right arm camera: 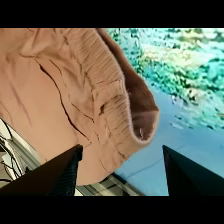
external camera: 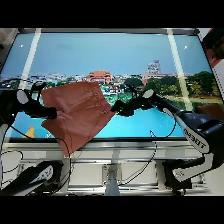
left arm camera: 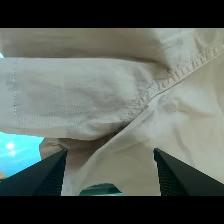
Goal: Fold the clothes and pants, and hang the long-sleeved shirts on hangers.
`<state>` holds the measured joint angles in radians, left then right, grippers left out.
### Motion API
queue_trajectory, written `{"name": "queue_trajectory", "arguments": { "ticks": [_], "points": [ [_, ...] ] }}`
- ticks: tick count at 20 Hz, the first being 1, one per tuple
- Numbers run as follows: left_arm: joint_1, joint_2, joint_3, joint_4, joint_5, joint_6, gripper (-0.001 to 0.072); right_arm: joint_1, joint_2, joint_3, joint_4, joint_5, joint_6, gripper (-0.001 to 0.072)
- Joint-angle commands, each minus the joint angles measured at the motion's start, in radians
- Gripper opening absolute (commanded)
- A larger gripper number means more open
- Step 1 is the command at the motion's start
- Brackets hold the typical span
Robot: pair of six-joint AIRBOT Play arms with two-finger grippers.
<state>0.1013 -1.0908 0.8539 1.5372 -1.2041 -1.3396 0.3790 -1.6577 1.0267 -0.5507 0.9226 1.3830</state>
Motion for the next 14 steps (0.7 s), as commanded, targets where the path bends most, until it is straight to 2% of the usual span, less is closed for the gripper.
{"name": "queue_trajectory", "arguments": {
  "ticks": [1, 3, 4, 7, 8, 9, 10, 11, 14],
  "points": [
    [0.000, 0.002, 0.001, 0.000, 0.012, 0.000, 0.0614, 0.036, -0.047, 0.047, -0.023, -0.016, 0.041, 0.0545],
    [0.000, 0.002, 0.001, 0.000, 0.012, 0.000, 0.0615, 0.048, -0.047, 0.048, -0.027, -0.058, 0.050, 0.0464],
    [0.000, 0.002, 0.001, 0.000, 0.012, 0.000, 0.0614, 0.050, -0.047, 0.048, -0.035, -0.074, 0.060, 0.0448],
    [0.000, 0.002, 0.001, 0.000, 0.013, -0.009, 0.0614, 0.052, -0.047, 0.048, -0.031, -0.130, 0.078, 0.0447],
    [0.000, 0.002, 0.000, 0.000, 0.016, -0.019, 0.0614, 0.056, -0.047, 0.048, -0.030, -0.145, 0.102, 0.0400],
    [0.000, 0.001, 0.000, -0.001, 0.021, -0.032, 0.0614, 0.065, -0.047, 0.048, -0.030, -0.160, 0.127, 0.0216],
    [0.000, 0.001, 0.000, -0.001, 0.028, -0.043, 0.0614, 0.076, -0.047, 0.048, -0.029, -0.172, 0.129, 0.0073],
    [0.000, 0.000, 0.000, -0.001, 0.035, -0.051, 0.0614, 0.090, -0.047, 0.048, -0.029, -0.184, 0.129, 0.0017],
    [0.000, 0.001, 0.000, -0.001, 0.038, -0.110, 0.0615, 0.097, -0.040, 0.048, -0.030, -0.176, 0.127, 0.0017]
  ]
}}
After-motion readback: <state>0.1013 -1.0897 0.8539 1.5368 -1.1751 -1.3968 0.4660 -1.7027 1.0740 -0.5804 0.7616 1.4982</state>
